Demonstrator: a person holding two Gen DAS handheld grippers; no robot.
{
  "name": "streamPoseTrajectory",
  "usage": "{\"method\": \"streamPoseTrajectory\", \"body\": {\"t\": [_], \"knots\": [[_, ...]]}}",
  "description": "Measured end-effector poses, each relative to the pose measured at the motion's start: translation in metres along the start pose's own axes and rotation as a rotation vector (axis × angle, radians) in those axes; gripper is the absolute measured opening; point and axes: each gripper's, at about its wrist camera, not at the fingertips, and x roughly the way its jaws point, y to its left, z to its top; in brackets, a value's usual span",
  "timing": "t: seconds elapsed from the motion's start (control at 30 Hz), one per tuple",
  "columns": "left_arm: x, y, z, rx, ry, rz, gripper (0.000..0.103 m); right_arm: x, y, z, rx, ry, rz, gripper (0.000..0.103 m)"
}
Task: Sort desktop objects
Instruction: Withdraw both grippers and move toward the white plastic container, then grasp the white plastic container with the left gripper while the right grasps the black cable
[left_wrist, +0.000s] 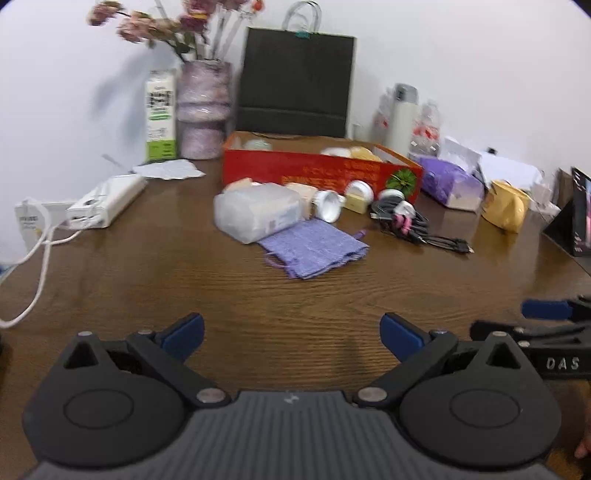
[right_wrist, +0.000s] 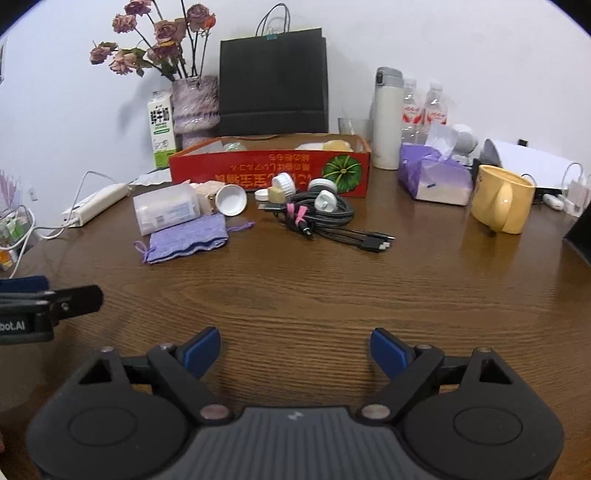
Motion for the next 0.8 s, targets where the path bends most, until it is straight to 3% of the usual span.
{"method": "streamPoseTrajectory", "body": {"t": [0.27, 0.37, 0.5, 0.63, 0.73, 0.8], "knots": [[0.040, -0.005, 0.038, 0.161, -0.026, 0.001, 0.103, 0.038, -0.009, 0.050, -0.046, -0.015, -0.033, 0.088], [0.073, 0.000, 0.058, 0.134, 0.007, 0.033, 0.103, 0.068, -0.021, 0.071, -0.032, 0.014, -0.061, 0.087], [0.111, 0.014, 0.091, 0.048, 0.006, 0.088, 0.103, 0.101, -0.029, 0.094, -0.001, 0.034, -0.004, 0.079], [0.143, 0.025, 0.113, 0.097, 0.014, 0.140, 0.103, 0.123, -0.019, 0.112, -0.046, 0.022, 0.032, 0.077], [0.161, 0.036, 0.120, 0.126, 0.069, 0.047, 0.103, 0.137, -0.013, 0.121, -0.091, 0.020, 0.033, 0.066], [0.167, 0.042, 0.120, 0.143, 0.085, -0.018, 0.103, 0.145, -0.009, 0.123, -0.128, 0.033, 0.058, 0.066]]}}
